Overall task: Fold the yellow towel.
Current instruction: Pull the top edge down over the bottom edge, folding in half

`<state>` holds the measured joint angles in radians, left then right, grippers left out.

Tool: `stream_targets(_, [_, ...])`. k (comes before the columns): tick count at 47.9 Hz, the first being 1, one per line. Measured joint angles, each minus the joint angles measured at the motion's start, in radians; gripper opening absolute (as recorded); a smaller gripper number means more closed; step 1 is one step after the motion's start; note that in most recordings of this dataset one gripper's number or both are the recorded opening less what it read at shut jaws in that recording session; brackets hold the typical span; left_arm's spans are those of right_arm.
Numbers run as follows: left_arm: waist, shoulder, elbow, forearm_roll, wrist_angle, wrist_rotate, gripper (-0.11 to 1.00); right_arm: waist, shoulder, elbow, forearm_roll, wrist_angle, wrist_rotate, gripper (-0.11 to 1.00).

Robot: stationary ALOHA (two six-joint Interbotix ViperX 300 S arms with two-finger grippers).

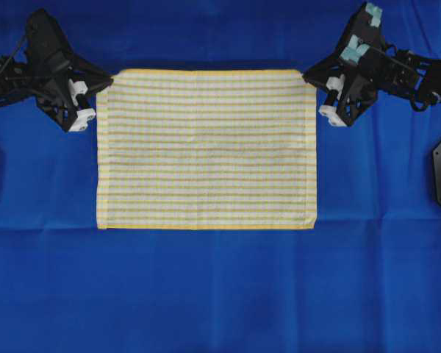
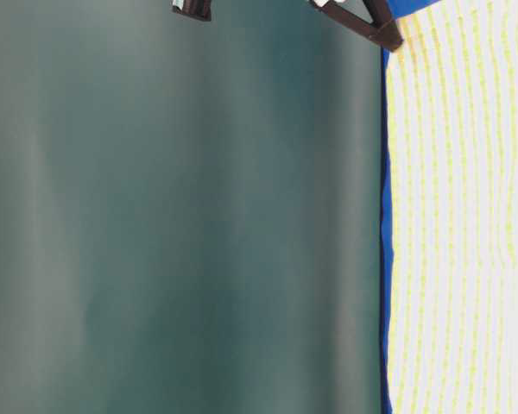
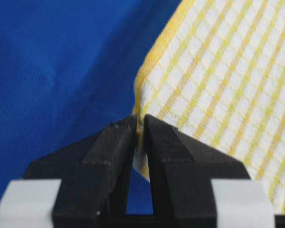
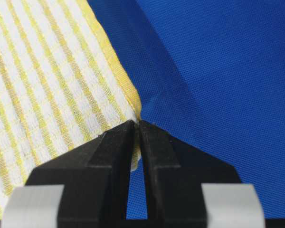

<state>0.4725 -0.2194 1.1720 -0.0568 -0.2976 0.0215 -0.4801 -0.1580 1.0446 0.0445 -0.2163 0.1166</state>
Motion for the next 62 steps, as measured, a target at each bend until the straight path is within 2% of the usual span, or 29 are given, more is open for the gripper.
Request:
stream_targets(11, [-0.057,-0.002,0.0,0.0,0.002,-0.012,0.05,0.037,-0.012,0.005,0.0,0.014,0.0,0.06])
stream_targets(16, [-0.112,-0.011,0.006,-0.002,0.002,-0.032,0.05,0.08,-0.038,0.012,0.002,0.031,0.0,0.06])
stream_targets(26, [-0.233,-0.049,0.037,-0.002,0.002,-0.083,0.05,0.192,-0.104,0.034,0.038,0.06,0.028,0.06])
stream_targets(36, [-0.354,-0.1,0.077,-0.002,0.002,-0.16,0.05,0.331,-0.156,0.069,0.072,0.067,0.074,0.06])
stream_targets(49, [-0.503,-0.152,0.103,-0.002,0.003,-0.279,0.05,0.477,-0.176,0.084,0.109,0.069,0.118,0.06])
stream_targets(56, [-0.58,-0.15,0.101,-0.002,0.003,-0.33,0.05,0.537,-0.176,0.084,0.129,0.067,0.135,0.06])
stream_targets(62, [-0.611,-0.138,0.1,-0.002,0.003,-0.348,0.05,0.561,-0.176,0.086,0.143,0.067,0.137,0.06])
